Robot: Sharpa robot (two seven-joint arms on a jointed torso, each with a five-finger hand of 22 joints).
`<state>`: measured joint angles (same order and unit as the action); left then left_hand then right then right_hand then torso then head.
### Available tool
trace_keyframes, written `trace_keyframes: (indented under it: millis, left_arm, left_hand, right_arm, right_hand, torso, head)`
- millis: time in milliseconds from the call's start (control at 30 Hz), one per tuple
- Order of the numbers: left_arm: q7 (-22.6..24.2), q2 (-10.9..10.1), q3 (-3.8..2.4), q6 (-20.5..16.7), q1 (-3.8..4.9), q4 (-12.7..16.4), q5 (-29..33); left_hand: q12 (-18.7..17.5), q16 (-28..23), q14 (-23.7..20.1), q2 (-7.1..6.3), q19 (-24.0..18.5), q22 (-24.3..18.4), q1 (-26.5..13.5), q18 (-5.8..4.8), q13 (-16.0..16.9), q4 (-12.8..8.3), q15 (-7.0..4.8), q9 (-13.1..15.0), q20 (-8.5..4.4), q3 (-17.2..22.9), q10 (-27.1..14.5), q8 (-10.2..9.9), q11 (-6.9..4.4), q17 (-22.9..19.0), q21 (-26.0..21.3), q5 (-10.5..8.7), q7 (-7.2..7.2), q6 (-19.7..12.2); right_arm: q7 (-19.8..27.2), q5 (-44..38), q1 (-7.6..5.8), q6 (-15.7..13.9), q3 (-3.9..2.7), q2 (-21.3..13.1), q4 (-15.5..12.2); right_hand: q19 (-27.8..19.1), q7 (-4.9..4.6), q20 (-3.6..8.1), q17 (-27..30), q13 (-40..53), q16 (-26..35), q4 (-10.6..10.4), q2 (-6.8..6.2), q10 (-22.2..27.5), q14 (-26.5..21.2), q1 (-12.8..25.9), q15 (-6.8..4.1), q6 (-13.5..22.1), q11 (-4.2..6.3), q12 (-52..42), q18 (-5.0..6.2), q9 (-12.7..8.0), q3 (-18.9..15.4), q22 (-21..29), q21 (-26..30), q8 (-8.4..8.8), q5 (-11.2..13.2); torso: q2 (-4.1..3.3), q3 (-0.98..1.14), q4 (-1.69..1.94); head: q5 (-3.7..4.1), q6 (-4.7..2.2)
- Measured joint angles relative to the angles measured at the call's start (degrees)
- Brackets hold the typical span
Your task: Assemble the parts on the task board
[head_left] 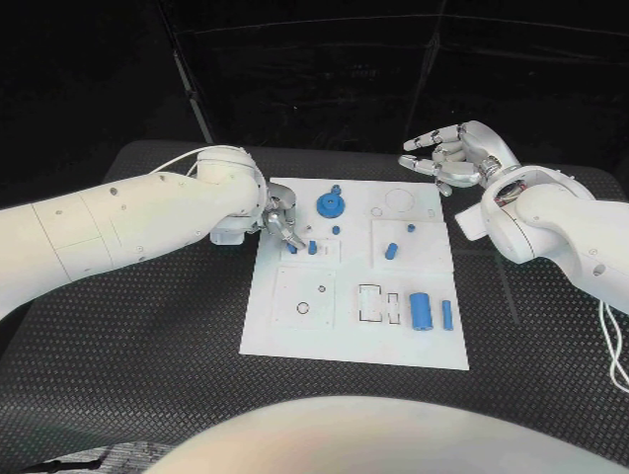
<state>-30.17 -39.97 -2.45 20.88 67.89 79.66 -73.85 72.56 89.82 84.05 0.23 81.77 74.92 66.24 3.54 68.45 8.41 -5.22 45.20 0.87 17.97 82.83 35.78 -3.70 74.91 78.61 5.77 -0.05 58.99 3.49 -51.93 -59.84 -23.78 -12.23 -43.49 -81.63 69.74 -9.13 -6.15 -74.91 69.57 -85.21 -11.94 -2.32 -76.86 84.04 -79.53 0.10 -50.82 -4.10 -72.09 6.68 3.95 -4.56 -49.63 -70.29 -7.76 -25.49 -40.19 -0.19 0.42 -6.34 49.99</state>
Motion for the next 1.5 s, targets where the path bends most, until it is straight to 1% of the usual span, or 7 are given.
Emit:
trace_keyframes:
  millis: [67, 667, 733, 867, 1000, 1233, 1500]
  left_arm:
    - [0.0, 0.0, 0.02, 0.0, -0.03, -0.1, 0.0]
    - [0.0, 0.2, 0.04, 0.2, -0.07, -0.4, 0.0]
    - [0.0, 0.2, 0.05, 0.2, -0.08, -0.5, 0.0]
    - [-0.1, 0.1, 0.08, 0.3, -0.11, -0.7, 0.0]
    - [-0.1, 0.1, 0.12, 0.4, -0.16, -0.8, -0.1]
    - [-0.3, 0.1, 0.17, 0.5, -0.21, -0.8, -0.2]
    - [-0.3, 0.1, 0.19, 0.5, -0.24, -0.8, -0.4]
  left_hand:
    - [0.0, 0.0, 0.0, 0.17, 0.1, 0.0, -0.2, 0.0, 0.3, 0.6, -0.02, 0.2, -0.06, -0.6, 0.0, 0.0, -0.01, 0.0, 0.0, -0.02, -0.42, 0.4]
    - [0.4, 0.0, -0.2, 0.2, 0.1, 0.0, -0.7, 0.0, 1.0, 2.2, -0.21, 1.0, -0.06, -3.9, 0.2, -0.5, -0.21, 0.0, 0.0, -0.08, -0.47, 1.2]
    - [0.4, 0.0, -0.2, 0.5, 0.1, 0.0, -1.0, -0.01, 1.0, 2.5, -0.21, 1.1, -0.06, -4.6, 0.2, -0.8, -0.21, 0.0, 0.0, -0.08, -0.47, 1.2]
    - [0.4, 0.0, -0.2, 0.19, 0.1, 0.0, -1.4, 0.0, 1.0, 3.5, -0.2, 1.5, -0.06, -6.0, 0.4, -0.9, 0.01, 0.0, 0.0, -0.07, -0.47, 1.2]
    - [0.4, 0.0, -0.2, 0.71, 0.1, 0.0, -2.1, 0.0, 1.1, 4.9, -0.21, 1.9, -0.06, -8.1, 0.4, -1.4, 0.01, 0.0, 0.0, -0.05, -0.45, 1.6]
    - [0.4, 0.0, -0.2, 0.49, 0.1, 0.0, -2.3, 0.0, 1.2, 6.6, -0.21, 2.5, -0.06, -10.6, 0.4, -1.8, 0.01, 0.0, 0.0, -0.01, -0.44, 1.7]
    - [0.4, 0.0, -0.2, 0.69, 0.1, 0.0, -2.5, 0.0, 1.2, 7.7, -0.2, 2.8, -0.06, -12.1, 0.4, -2.0, 0.01, 0.0, 0.0, -0.01, -0.27, 1.8]
  right_arm:
    - [0.0, 0.0, 0.0, 0.0, 0.0, 0.0, 0.0]
    - [0.0, 0.0, 0.0, 0.0, 0.0, -0.2, -0.1]
    - [0.0, 0.0, 0.0, 0.0, 0.0, -0.2, -0.1]
    - [0.0, 0.0, 0.0, 0.0, 0.0, -0.2, -0.1]
    - [0.0, 0.0, 0.0, 0.0, 0.0, -0.2, -0.1]
    - [0.0, 0.0, 0.0, 0.0, 0.0, -0.2, -0.1]
    - [0.0, 0.0, 0.0, 0.0, 0.0, -0.2, -0.1]
  right_hand:
    - [0.0, 0.0, 0.0, 0.0, 0.0, 0.0, 0.0, 0.0, 0.0, 0.0, 0.0, 0.0, 0.0, 0.0, 0.0, -0.01, 0.0, 0.0, 0.0, 0.0, 0.0, 0.0]
    - [0.0, 0.0, 0.0, 0.0, 0.0, 0.0, 0.0, 0.0, 0.0, 0.0, 0.0, 0.0, 0.0, 0.0, 0.0, -0.01, 0.0, 0.0, 0.0, 0.0, 0.0, 0.0]
    - [0.0, 0.0, 0.0, 0.0, 0.0, 0.0, 0.0, 0.0, 0.0, 0.0, 0.0, 0.0, 0.0, 0.0, 0.0, -0.01, 0.0, 0.0, 0.0, 0.0, 0.0, 0.0]
    - [0.0, 0.0, 0.0, 0.0, 0.0, 0.0, 0.0, 0.0, 0.0, 0.0, 0.0, 0.0, 0.0, 0.0, 0.0, -0.01, 0.0, 0.0, 0.0, 0.0, 0.0, 0.0]
    - [0.0, 0.0, 0.0, 0.0, 0.0, 0.0, 0.0, 0.0, 0.0, 0.0, 0.0, 0.0, 0.0, 0.0, 0.0, -0.01, 0.0, 0.0, 0.0, 0.0, 0.0, 0.0]
    - [0.0, 0.0, 0.0, 0.0, 0.0, 0.0, 0.0, 0.0, 0.0, 0.0, 0.0, 0.0, 0.0, 0.0, 0.0, -0.01, 0.0, 0.0, 0.0, 0.0, 0.0, 0.0]
    - [0.0, 0.0, 0.0, 0.0, 0.0, 0.0, 0.0, 0.0, 0.0, 0.0, 0.0, 0.0, 0.0, 0.0, 0.0, 0.0, 0.0, 0.0, 0.0, 0.0, 0.0, 0.0]
  torso:
    - [0.0, 0.0, 0.0]
    - [0.02, -0.03, 0.03]
    - [0.02, -0.03, 0.04]
    - [0.02, -0.03, 0.04]
    - [0.03, -0.03, 0.04]
    - [0.02, -0.04, 0.04]
    - [0.02, -0.04, 0.04]
  head:
    - [0.01, 0.0]
    - [0.02, 0.0]
    - [0.02, 0.0]
    - [0.02, 0.0]
    - [0.02, 0.0]
    - [0.02, 0.0]
    - [-0.01, 0.0]
